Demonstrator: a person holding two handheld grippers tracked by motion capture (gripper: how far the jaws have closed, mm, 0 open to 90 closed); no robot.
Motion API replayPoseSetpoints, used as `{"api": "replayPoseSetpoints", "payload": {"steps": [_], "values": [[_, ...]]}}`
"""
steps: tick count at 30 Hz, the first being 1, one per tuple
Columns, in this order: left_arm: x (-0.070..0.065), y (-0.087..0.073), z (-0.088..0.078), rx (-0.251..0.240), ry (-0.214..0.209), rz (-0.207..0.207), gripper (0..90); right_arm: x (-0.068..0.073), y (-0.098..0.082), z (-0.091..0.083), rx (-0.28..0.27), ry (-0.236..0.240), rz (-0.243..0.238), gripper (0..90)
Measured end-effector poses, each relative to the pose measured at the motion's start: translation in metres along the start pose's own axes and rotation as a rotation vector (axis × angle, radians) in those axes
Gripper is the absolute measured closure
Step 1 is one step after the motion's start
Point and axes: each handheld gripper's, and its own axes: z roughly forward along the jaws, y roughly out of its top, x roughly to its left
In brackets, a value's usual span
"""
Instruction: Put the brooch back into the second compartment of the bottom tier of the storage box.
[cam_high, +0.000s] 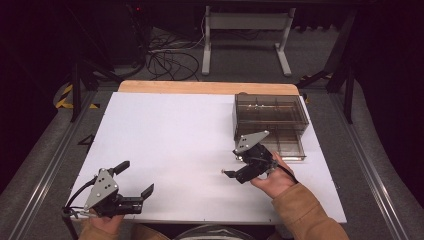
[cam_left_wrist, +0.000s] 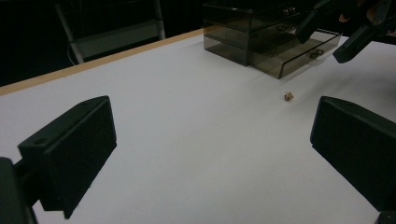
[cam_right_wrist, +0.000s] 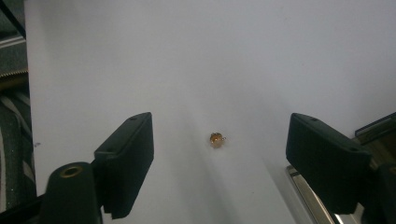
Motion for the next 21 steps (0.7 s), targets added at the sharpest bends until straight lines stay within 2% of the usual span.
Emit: {"api": "replayPoseSetpoints", "payload": {"steps": [1,15,19,21], "values": [[0.0,0.0,0.0,0.001,0.0,0.001,1.2,0.001,0.003,0.005,0.027,0.002,-0.004,26.6],[0.0,0.0,0.0,0.002,-0.002,-0.001,1.2,-0.001,0.01,0.027,0.131,0.021,-0.03,33.4],[0.0,0.0,0.0,0.002,-0.002,-0.001,1.2,0.0,0.012,0.034,0.173,0.021,-0.036,36.6],[0.0,-0.001,0.0,0.001,-0.001,-0.004,1.2,0.0,0.013,0.04,0.213,0.019,-0.039,39.3]]}}
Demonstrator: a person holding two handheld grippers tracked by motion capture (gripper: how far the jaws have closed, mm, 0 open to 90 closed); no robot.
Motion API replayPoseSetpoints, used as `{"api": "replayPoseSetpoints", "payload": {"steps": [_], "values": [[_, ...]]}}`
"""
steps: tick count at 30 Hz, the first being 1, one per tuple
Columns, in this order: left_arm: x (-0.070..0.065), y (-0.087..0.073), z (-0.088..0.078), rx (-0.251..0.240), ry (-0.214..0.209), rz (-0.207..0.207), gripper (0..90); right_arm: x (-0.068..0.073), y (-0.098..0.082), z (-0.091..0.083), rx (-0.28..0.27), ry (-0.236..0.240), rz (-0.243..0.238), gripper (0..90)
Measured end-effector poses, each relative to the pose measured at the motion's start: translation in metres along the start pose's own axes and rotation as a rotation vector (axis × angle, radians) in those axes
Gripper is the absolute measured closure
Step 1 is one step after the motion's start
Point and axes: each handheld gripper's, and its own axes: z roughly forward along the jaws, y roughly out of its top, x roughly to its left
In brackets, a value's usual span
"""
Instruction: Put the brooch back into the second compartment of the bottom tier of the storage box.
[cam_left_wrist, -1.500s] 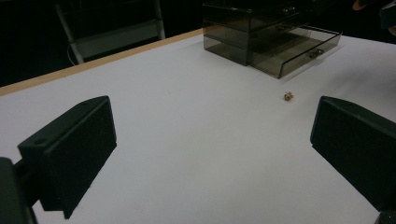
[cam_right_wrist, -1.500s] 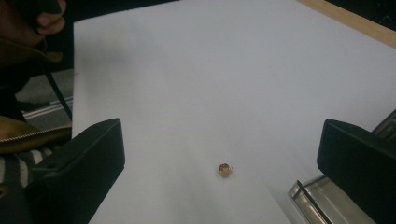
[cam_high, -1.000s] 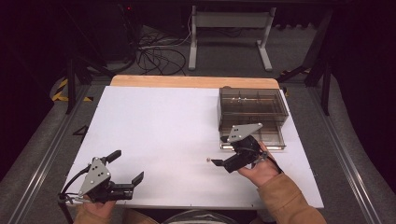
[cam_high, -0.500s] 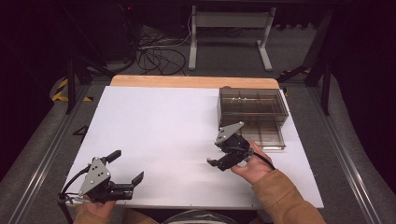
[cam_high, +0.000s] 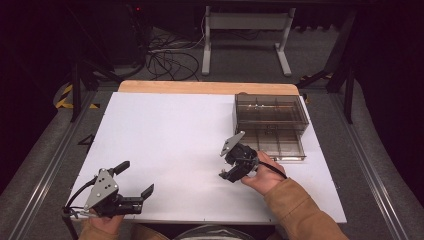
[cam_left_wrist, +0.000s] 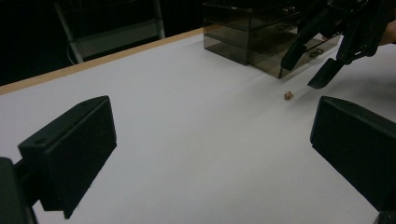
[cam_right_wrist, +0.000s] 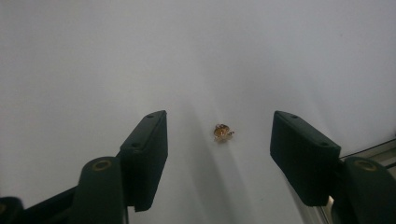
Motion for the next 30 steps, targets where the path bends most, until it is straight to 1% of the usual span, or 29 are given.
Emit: {"api": "replayPoseSetpoints", "payload": {"steps": [2,3,6,7,9,12,14,15,17,18,20,21,23,24,25,26,27,30], "values": [[0.0,0.0,0.0,0.0,0.0,0.0,1.2,0.0,0.0,0.002,0.001,0.001,-0.003,40.3],[0.0,0.0,0.0,0.0,-0.001,-0.001,1.2,-0.001,0.001,0.003,0.012,0.004,0.002,41.0],[0.0,0.0,0.0,0.001,-0.001,0.001,1.2,-0.002,0.003,0.008,0.021,0.005,-0.002,42.1],[0.0,0.0,0.0,0.002,-0.001,0.0,1.2,-0.003,0.003,0.01,0.03,0.006,0.006,42.9],[0.0,0.0,0.0,0.003,-0.003,-0.003,1.2,-0.003,0.004,0.012,0.039,0.006,0.002,44.2],[0.0,0.0,0.0,0.006,-0.004,-0.002,1.2,-0.003,0.008,0.017,0.068,0.001,-0.001,48.0],[0.0,0.0,0.0,0.005,-0.004,0.001,1.2,-0.004,0.008,0.019,0.069,0.0,-0.008,49.1],[0.0,0.0,0.0,0.003,-0.004,-0.001,1.2,-0.004,0.01,0.022,0.093,0.0,-0.006,51.3],[0.0,0.0,0.0,0.002,-0.003,-0.002,1.2,-0.004,0.01,0.023,0.096,-0.005,-0.006,52.1],[0.0,0.0,0.0,0.001,-0.003,-0.003,1.2,-0.004,0.011,0.024,0.108,-0.004,-0.004,52.9],[0.0,0.0,0.0,0.003,-0.005,-0.002,1.2,-0.004,0.011,0.026,0.118,-0.002,0.003,55.3],[0.0,-0.001,0.0,0.003,-0.005,-0.001,1.2,-0.005,0.011,0.026,0.121,-0.008,-0.004,56.3],[0.0,-0.001,0.0,0.003,-0.005,-0.001,1.2,-0.005,0.011,0.027,0.133,-0.007,0.005,61.4],[0.0,-0.001,0.0,0.003,-0.006,-0.001,1.2,-0.005,0.011,0.027,0.133,-0.007,0.005,61.4],[0.0,-0.001,0.0,0.004,-0.006,-0.001,1.2,-0.006,0.011,0.028,0.137,-0.005,-0.001,63.3],[0.0,-0.001,0.0,0.004,-0.005,-0.001,1.3,-0.005,0.011,0.028,0.142,-0.004,0.006,64.7],[0.0,-0.001,0.0,0.003,-0.004,-0.002,1.3,-0.006,0.011,0.029,0.154,-0.006,0.0,67.7],[0.0,0.0,0.0,0.002,-0.004,-0.001,1.3,-0.005,0.011,0.03,0.155,0.0,0.006,69.5]]}}
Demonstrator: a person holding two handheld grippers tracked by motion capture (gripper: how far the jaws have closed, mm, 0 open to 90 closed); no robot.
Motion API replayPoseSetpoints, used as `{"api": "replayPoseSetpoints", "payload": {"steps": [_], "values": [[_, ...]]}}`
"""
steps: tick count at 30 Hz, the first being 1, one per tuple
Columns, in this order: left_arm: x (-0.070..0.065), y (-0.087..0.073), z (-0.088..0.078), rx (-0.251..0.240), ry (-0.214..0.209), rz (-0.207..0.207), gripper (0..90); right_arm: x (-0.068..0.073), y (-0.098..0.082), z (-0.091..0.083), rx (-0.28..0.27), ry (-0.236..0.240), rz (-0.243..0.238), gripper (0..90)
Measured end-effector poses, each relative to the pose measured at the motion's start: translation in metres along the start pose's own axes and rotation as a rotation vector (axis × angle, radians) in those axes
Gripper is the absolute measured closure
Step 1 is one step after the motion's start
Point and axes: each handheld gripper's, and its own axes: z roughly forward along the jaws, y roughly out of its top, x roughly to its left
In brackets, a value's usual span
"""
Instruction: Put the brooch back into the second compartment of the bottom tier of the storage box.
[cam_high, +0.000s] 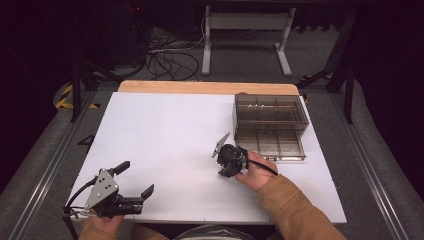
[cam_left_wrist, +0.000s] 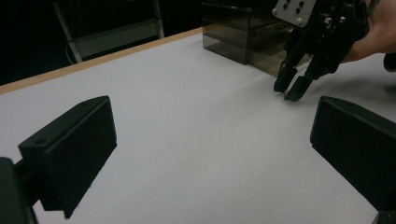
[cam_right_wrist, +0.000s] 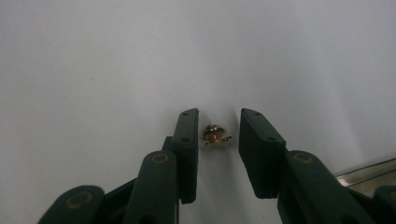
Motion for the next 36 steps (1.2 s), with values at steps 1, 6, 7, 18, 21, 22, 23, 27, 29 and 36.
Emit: {"api": "replayPoseSetpoints", "payload": {"steps": [1,6,7,18,21,22,23,27,29,36], "values": [[0.0,0.0,0.0,0.0,0.0,0.0,1.3,-0.001,0.0,0.0,0.002,0.0,-0.009,71.1],[0.0,0.0,0.0,0.0,-0.001,0.003,1.3,-0.002,0.0,0.0,0.004,0.024,-0.003,78.1],[0.0,0.0,0.0,0.0,-0.001,0.002,1.3,-0.001,0.0,0.0,0.005,0.024,-0.003,78.5],[0.0,0.0,0.0,0.0,-0.001,0.002,1.3,-0.001,0.0,0.0,0.005,0.023,0.0,79.0],[0.0,0.0,0.0,0.0,-0.001,0.002,1.3,0.0,0.001,0.0,0.003,0.023,0.007,79.1],[0.0,0.0,0.0,-0.001,0.0,0.001,1.3,0.001,0.0,0.0,0.001,0.017,0.007,79.3],[0.0,0.0,0.0,-0.002,-0.001,-0.001,1.3,0.001,0.0,0.0,0.001,0.017,0.007,79.3],[0.0,0.0,0.0,-0.002,0.0,0.0,1.3,0.001,0.0,-0.001,0.003,0.004,-0.01,79.3],[0.0,0.0,0.0,-0.002,-0.001,0.001,1.3,0.003,0.0,-0.002,-0.004,-0.001,0.002,79.3],[0.0,0.0,0.0,-0.001,-0.002,0.003,1.3,0.007,-0.002,-0.015,-0.094,-0.025,-0.014,79.3]]}}
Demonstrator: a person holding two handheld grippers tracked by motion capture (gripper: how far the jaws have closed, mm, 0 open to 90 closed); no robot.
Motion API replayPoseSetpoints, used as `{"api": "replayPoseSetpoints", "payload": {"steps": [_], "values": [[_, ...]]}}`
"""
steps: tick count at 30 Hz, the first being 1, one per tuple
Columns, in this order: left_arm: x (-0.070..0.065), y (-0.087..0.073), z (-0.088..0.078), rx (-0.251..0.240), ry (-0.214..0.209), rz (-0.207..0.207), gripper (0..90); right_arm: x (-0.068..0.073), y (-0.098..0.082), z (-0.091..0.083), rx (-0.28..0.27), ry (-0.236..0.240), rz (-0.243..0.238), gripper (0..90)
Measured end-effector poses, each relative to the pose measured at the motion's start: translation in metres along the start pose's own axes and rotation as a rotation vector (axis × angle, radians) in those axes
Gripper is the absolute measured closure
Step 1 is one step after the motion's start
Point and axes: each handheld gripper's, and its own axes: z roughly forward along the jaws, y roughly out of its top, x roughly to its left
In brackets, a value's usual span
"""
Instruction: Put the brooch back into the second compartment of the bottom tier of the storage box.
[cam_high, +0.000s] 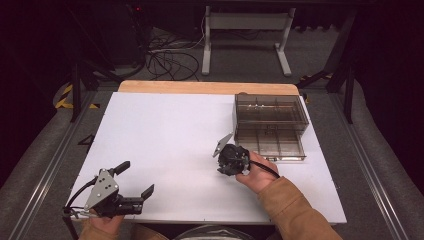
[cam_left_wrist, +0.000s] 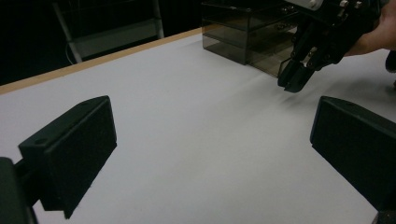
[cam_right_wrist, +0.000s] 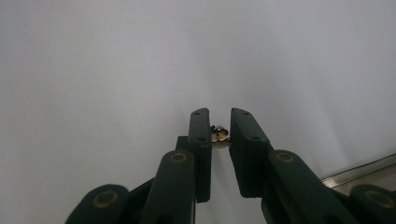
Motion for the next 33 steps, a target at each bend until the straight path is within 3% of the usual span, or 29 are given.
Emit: {"api": "replayPoseSetpoints", "payload": {"steps": [6,7,19,33], "values": [[0.0,0.0,0.0,0.0,0.001,0.0,1.3,0.005,-0.001,-0.015,-0.072,-0.019,0.001,79.3],[0.0,0.0,0.0,0.0,0.0,0.0,1.3,0.006,-0.003,-0.02,-0.111,-0.024,0.001,79.3],[0.0,0.0,0.001,0.004,-0.001,0.001,1.3,0.007,-0.009,-0.04,-0.236,-0.031,0.021,79.2],[0.001,-0.001,0.001,0.003,-0.005,-0.004,1.4,0.009,-0.013,-0.051,-0.29,-0.062,0.012,79.2]]}}
